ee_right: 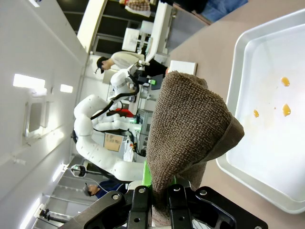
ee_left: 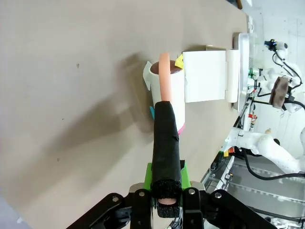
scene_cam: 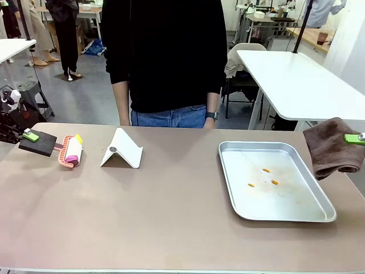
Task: Clean the surface of the table.
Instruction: If a person points to the right, clean the right side of the table with your right hand, and if they point to the left, clean the left side with your left hand.
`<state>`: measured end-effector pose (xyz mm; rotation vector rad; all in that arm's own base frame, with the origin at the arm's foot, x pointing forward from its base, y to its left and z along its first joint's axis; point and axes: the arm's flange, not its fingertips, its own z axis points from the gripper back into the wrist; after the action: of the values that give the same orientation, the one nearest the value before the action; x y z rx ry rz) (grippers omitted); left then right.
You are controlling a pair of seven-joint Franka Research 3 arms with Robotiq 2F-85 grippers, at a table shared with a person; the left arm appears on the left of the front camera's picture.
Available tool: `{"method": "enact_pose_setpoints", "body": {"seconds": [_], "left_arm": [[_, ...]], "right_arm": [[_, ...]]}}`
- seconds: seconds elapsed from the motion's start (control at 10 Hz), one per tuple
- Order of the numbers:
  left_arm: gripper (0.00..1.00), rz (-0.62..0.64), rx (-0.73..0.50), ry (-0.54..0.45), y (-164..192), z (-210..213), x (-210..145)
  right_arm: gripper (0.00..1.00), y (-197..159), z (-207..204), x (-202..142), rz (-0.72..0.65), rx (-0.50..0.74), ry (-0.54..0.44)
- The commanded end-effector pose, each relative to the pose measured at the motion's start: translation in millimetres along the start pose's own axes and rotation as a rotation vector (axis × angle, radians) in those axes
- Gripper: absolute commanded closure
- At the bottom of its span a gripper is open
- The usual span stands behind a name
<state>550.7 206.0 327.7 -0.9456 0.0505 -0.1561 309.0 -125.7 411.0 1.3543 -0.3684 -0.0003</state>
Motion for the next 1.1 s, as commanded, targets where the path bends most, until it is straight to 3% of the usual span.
{"method": "enact_pose_setpoints", "body": {"seconds": [0.0, 0.4, 1.0], "left_arm": [[0.77, -0.052, -0.046, -0.023, -9, 13, -11], [0.77, -0.041, -0.111, -0.096, -2, 72, -35], [0.77, 0.042, -0.12, -0.136, 27, 102, -50]], "right_arm": [[1.0, 2, 1, 0, 0.004, -0.002, 0.0], [1.0, 2, 1, 0, 0.004, -0.002, 0.0], [1.0, 2, 1, 0, 0.004, -0.002, 0.0]]}}
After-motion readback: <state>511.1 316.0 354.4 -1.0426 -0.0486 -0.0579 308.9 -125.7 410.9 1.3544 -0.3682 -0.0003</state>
